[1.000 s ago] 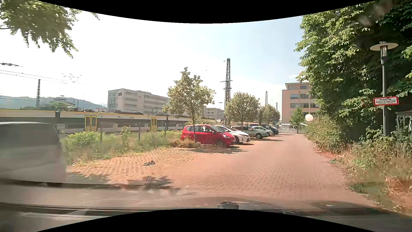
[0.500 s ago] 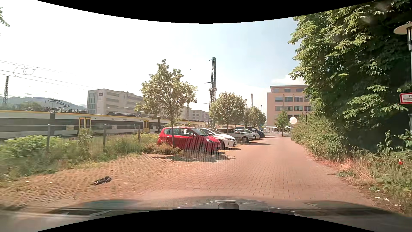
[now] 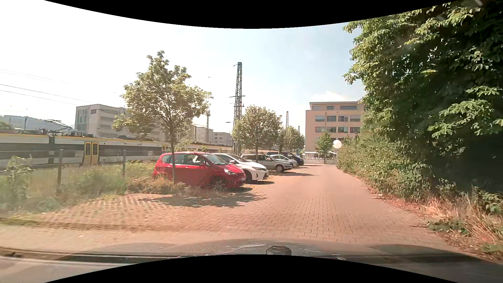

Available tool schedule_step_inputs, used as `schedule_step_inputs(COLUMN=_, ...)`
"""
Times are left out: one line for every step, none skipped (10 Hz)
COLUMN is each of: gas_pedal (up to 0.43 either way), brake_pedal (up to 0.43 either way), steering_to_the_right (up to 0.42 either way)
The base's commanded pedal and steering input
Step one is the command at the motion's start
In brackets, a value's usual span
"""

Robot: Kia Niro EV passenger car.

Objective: Follow the waypoints while adhering to traffic rules and regulations

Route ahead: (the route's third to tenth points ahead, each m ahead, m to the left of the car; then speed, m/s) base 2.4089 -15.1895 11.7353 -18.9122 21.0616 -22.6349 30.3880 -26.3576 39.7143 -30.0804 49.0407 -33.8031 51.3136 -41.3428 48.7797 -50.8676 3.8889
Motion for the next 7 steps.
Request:
schedule_step_inputs(gas_pedal=0.079, brake_pedal=0.0, steering_to_the_right=0.198)
schedule_step_inputs(gas_pedal=0.079, brake_pedal=0.0, steering_to_the_right=0.195)
schedule_step_inputs(gas_pedal=0.079, brake_pedal=0.0, steering_to_the_right=0.194)
schedule_step_inputs(gas_pedal=0.079, brake_pedal=0.0, steering_to_the_right=0.193)
schedule_step_inputs(gas_pedal=0.079, brake_pedal=0.0, steering_to_the_right=0.19)
schedule_step_inputs(gas_pedal=0.079, brake_pedal=0.0, steering_to_the_right=0.184)
schedule_step_inputs(gas_pedal=0.079, brake_pedal=0.0, steering_to_the_right=0.179)
